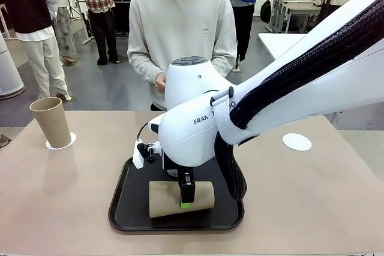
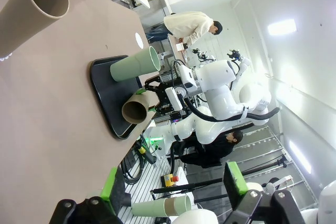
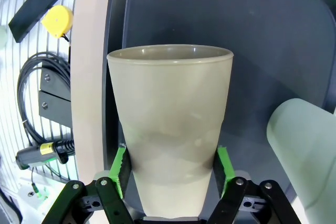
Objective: Place coasters on the table and set cups on them.
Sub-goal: Take one Reusable plastic cup from the Flat Tray and place it on a coaster set by the human.
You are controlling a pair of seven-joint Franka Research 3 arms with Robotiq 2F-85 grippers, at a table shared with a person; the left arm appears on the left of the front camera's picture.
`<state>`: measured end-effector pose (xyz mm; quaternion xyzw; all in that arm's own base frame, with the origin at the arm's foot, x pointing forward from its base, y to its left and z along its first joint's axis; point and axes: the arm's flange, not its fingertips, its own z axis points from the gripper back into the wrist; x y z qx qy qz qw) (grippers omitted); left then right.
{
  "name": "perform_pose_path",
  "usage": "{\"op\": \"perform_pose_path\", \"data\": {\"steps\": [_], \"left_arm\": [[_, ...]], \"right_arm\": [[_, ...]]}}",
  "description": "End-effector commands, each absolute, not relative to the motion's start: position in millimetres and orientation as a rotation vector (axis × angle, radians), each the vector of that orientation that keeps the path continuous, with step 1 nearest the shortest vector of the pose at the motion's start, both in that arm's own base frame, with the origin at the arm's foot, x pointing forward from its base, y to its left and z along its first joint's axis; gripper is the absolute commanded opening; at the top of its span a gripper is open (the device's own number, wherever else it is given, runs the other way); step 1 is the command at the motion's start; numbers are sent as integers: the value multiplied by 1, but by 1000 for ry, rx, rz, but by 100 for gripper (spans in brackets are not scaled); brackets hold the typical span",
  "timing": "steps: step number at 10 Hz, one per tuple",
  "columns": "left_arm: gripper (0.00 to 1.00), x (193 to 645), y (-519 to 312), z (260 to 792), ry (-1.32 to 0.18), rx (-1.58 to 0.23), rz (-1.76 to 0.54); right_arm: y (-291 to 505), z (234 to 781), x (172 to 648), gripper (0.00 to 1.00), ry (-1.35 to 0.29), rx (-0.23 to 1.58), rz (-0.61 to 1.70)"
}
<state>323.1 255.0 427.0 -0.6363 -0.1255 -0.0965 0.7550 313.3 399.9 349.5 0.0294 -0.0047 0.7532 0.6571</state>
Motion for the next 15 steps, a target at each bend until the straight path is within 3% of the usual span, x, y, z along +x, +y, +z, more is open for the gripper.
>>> {"op": "perform_pose_path", "data": {"steps": [1,2,4,8,14,15], "left_arm": [[100,322,256,429,-279,-1395,-213],[100,322,256,429,-279,-1395,-213],[100,322,256,429,-279,-1395,-213],[100,322,256,429,-279,-1395,-213],[100,322,256,429,-279,-1395,-213],[100,322,256,429,-279,-1395,-213]], "right_arm": [[396,345,308,0,-33,96,1703],[393,350,306,11,-12,118,1686],[377,385,290,11,44,198,1735],[310,480,295,11,-105,302,1642],[305,459,322,11,-85,359,1649],[310,455,322,31,-79,369,1662]]}}
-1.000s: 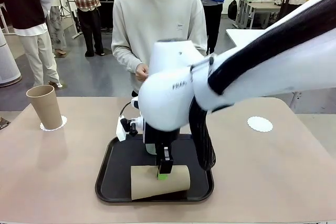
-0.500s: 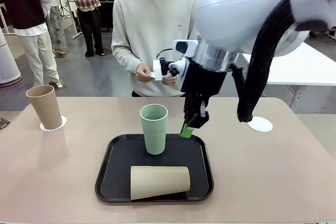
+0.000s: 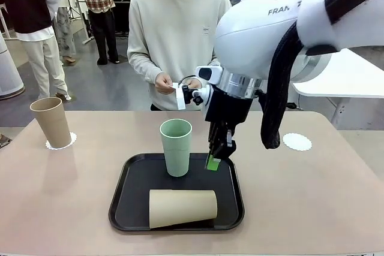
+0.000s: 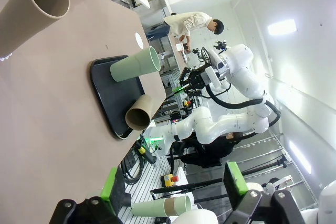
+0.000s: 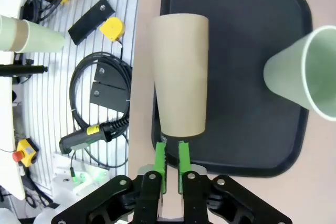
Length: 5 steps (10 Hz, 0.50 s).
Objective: Place coasters on the table and set cups on them.
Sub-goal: Take one Reusable plastic cup from the Flat Tray and place it on a coaster set by the human.
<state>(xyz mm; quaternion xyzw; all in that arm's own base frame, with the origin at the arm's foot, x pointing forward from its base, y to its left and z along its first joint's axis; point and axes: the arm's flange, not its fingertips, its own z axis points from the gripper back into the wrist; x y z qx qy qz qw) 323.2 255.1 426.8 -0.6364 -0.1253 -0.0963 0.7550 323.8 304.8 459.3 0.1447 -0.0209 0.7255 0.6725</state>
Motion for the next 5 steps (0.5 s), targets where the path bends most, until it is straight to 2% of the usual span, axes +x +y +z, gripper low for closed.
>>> {"op": "perform_pose_path", "data": {"steps": [1,2,3,4,5], "left_arm": [[100,322,256,429,-279,-1395,-213],[100,322,256,429,-279,-1395,-213],[100,322,256,429,-279,-1395,-213],[100,322,256,429,-279,-1395,-213],[100,322,256,429,-279,-1395,-213]], "right_arm": [[317,448,323,31,-66,364,1673],[324,441,323,51,-62,331,1673],[333,436,323,36,-71,287,1664],[343,431,322,71,-81,245,1664],[350,430,321,56,-91,227,1665]]}}
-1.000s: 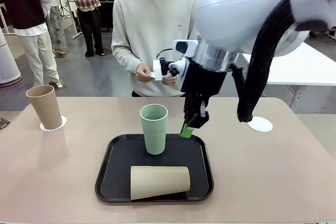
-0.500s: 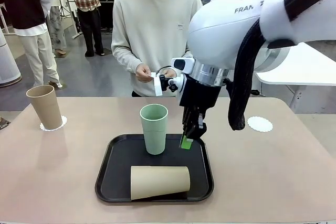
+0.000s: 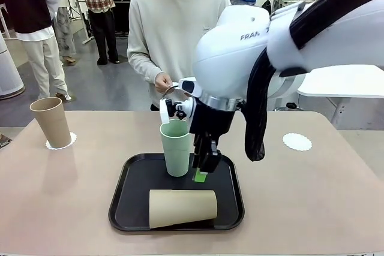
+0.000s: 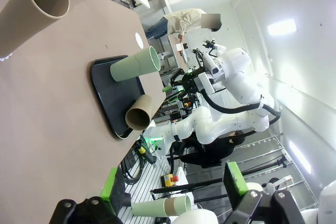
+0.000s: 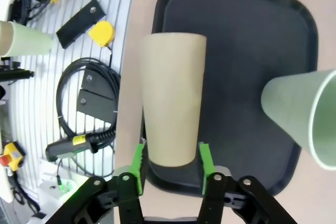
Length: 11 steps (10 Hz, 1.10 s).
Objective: Place coasters on the table and set cups on them.
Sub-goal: Take one Reusable plastic cup from the Flat Tray and place it on a coaster set by the human.
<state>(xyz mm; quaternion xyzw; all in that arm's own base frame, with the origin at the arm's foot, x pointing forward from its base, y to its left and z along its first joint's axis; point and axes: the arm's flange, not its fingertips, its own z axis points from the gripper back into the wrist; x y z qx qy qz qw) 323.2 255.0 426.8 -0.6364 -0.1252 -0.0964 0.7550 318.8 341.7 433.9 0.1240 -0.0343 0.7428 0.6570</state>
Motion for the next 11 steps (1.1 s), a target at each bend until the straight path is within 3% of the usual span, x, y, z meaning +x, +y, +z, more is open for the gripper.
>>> {"op": "perform_pose_path", "data": {"steps": [1,2,3,4,5,11], "left_arm": [[100,322,256,429,-279,-1395,-213],[100,322,256,429,-279,-1395,-213],[100,322,256,429,-279,-1395,-213],[100,322,256,429,-279,-1395,-213],[100,322,256,429,-279,-1395,-213],[100,322,256,429,-279,-1395,-213]], "right_arm": [[358,426,319,91,-97,200,1664],[366,421,318,76,-89,179,1663],[372,415,315,100,-70,174,1665],[377,409,308,96,-56,162,1670],[381,404,305,100,-46,165,1678],[394,370,304,100,27,183,1707]]}}
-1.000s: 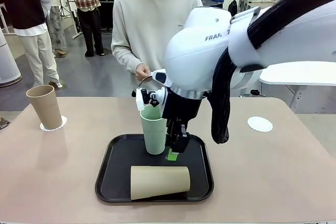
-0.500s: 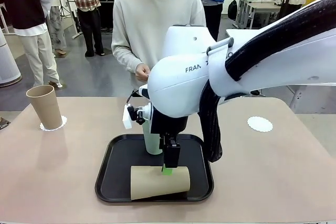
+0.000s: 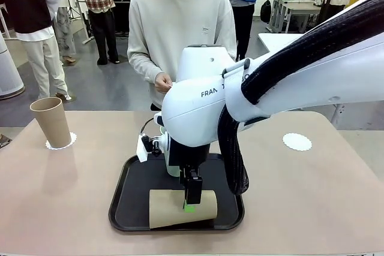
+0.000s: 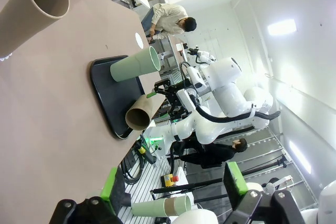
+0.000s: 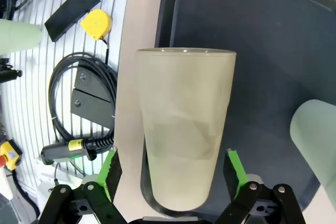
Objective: Place coasters on the table and set cups on them.
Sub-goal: Take one Reusable plastic cup from the Flat Tray and place it on a coaster set by the human.
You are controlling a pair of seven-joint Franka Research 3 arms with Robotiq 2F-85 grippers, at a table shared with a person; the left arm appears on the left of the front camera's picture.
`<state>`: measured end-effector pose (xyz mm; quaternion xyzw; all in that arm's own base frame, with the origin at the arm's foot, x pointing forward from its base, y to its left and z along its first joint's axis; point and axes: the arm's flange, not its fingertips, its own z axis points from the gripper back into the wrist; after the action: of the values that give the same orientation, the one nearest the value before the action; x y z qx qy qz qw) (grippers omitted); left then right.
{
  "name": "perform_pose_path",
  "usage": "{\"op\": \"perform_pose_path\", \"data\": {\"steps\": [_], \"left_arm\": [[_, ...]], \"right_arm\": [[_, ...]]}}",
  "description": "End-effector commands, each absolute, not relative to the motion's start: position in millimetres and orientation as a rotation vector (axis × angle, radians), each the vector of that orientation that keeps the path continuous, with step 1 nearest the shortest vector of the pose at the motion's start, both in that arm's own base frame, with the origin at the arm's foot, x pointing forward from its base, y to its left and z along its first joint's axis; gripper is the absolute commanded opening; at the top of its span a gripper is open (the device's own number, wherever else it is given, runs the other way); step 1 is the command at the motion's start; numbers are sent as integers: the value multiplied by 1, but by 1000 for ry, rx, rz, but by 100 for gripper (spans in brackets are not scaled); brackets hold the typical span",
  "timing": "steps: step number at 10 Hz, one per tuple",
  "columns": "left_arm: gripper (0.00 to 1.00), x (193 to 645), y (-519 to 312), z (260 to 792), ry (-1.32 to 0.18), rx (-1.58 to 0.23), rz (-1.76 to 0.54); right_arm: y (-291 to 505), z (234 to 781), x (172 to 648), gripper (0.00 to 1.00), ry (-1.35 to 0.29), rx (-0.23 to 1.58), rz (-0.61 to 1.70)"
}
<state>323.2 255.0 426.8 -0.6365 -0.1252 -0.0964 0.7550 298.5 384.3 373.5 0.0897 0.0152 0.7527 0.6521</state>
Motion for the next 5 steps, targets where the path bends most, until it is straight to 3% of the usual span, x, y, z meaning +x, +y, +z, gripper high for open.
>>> {"op": "perform_pose_path", "data": {"steps": [1,5], "left_arm": [[100,322,256,429,-279,-1395,-213],[100,322,256,429,-279,-1395,-213]], "right_arm": [[396,362,306,100,51,185,1704],[397,345,311,100,106,188,1700]]}}
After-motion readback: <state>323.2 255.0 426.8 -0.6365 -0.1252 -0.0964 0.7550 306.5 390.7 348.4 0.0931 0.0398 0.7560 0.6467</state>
